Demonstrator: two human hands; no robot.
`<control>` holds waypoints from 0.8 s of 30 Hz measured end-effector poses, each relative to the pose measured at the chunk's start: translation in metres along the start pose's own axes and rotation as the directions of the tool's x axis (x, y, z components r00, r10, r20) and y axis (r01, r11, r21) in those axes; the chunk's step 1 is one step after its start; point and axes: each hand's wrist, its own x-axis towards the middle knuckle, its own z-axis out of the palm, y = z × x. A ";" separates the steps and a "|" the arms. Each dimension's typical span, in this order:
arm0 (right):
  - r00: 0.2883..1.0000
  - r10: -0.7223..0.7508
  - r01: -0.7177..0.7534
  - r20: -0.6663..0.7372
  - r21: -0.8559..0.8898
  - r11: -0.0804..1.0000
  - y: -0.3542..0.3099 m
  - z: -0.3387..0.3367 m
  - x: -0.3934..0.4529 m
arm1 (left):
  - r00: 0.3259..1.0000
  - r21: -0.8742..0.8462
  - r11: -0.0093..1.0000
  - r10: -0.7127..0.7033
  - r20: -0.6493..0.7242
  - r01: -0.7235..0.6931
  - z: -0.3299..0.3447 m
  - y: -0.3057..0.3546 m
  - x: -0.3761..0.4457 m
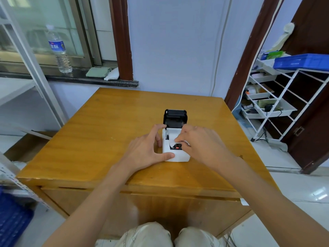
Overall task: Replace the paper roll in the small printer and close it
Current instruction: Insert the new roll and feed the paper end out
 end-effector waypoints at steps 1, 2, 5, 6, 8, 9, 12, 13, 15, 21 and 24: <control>1.000 -0.001 0.001 0.001 -0.009 1.000 -0.001 -0.002 -0.002 | 1.000 -0.006 1.000 0.001 -0.002 -0.001 0.000 0.000 0.000; 1.000 -0.001 0.001 0.007 -0.018 1.000 -0.002 -0.003 -0.004 | 1.000 -0.013 1.000 0.004 -0.004 -0.004 0.000 0.000 0.000; 0.998 -0.011 0.014 0.059 -0.043 0.999 -0.005 -0.003 -0.009 | 1.000 -0.003 1.000 0.026 -0.001 -0.026 -0.001 0.000 -0.001; 0.997 -0.015 0.018 0.078 -0.039 0.999 -0.004 -0.002 -0.010 | 0.999 0.008 0.999 0.034 0.000 -0.034 -0.001 0.000 -0.001; 0.995 -0.014 0.016 0.100 -0.018 1.000 -0.002 -0.002 -0.011 | 0.998 0.036 0.998 0.054 -0.009 -0.054 -0.001 -0.001 -0.002; 0.994 -0.011 0.012 0.104 -0.007 1.000 -0.001 -0.001 -0.010 | 0.997 0.048 0.997 0.069 -0.017 -0.068 -0.001 -0.001 -0.003; 0.994 -0.006 0.001 0.105 0.047 0.999 0.005 0.001 -0.006 | 0.991 0.072 0.990 0.127 -0.036 -0.124 0.001 -0.002 -0.006; 0.995 0.000 -0.007 0.096 0.077 0.997 0.007 0.001 -0.005 | 0.989 0.085 0.986 0.145 -0.042 -0.141 0.001 -0.002 -0.007; 0.998 0.033 -0.040 0.056 0.135 0.990 0.011 0.000 -0.001 | 0.984 0.113 0.979 0.173 -0.049 -0.166 0.002 -0.002 -0.008; 0.993 0.114 -0.112 0.002 0.177 0.978 0.018 0.005 0.009 | 0.984 0.157 0.973 0.177 -0.023 -0.171 0.003 -0.002 -0.007; 0.990 0.144 -0.140 -0.008 0.184 0.973 0.016 0.007 0.014 | 0.985 0.154 0.974 0.172 -0.023 -0.167 0.003 -0.002 -0.008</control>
